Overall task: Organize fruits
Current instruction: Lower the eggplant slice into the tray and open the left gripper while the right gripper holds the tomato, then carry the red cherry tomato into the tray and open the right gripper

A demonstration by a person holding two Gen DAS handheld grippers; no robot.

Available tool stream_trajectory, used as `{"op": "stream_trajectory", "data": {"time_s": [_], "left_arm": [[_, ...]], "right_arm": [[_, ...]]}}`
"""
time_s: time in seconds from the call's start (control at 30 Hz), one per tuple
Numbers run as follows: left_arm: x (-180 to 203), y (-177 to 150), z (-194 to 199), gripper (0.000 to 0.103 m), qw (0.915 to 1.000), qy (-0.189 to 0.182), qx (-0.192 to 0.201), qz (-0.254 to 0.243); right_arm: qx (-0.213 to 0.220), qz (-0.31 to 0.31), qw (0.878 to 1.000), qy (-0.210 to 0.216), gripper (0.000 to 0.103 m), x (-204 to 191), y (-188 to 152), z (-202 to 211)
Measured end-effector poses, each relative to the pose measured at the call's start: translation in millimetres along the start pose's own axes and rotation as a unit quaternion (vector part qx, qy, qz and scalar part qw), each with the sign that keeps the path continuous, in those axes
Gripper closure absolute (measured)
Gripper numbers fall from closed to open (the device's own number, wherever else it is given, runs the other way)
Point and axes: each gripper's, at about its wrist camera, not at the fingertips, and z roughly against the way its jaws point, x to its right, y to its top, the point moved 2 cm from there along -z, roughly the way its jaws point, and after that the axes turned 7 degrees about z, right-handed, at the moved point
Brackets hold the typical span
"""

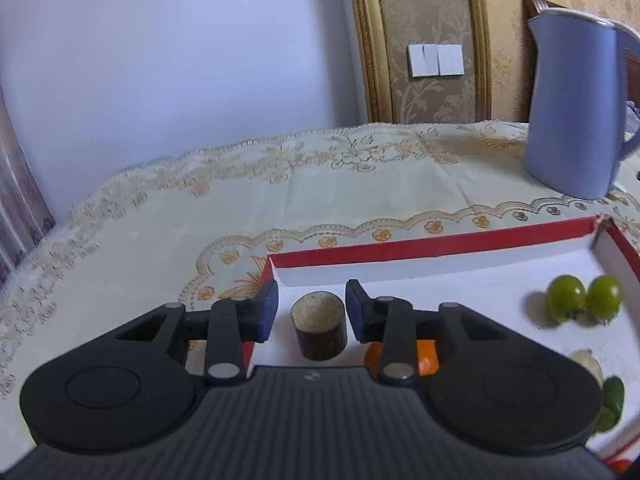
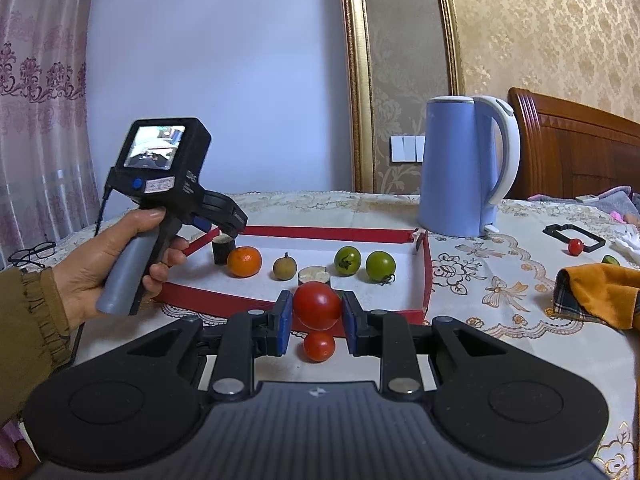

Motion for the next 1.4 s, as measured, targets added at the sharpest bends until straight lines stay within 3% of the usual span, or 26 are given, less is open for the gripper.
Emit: {"op": "stream_trajectory", "data": {"time_s": [0.13,0.33,0.57,0.9,1.4], "left_arm": [[-3.7,-7.0,35.2,0.035,0.9990,-0.003,0.044,-0.002],[-18.2,-24.4,87.0,0.020,0.9976,0.005,0.066,0.020],[-27.3,-62.7,129.5,0.013,0.9954,0.018,0.088,0.034],[-20.2,-87.1,129.8,0.012,0.9960,0.019,0.084,0.023],[-12.0,-104.7,119.3,0.011,0.9962,0.007,0.082,0.028]], "right_arm": [[0.003,0.000,1.000,0.001,0.077,-0.8,1.1,-2.8],[0.005,0.002,1.000,0.000,0.077,-2.5,2.1,-6.0],[0.013,0.006,1.000,-0.014,0.077,4.8,13.2,-7.5],[0.074,0.030,0.996,-0.037,0.077,12.1,56.3,10.3],[0.025,0.003,1.000,-0.018,0.077,19.9,35.1,-47.3]]}}
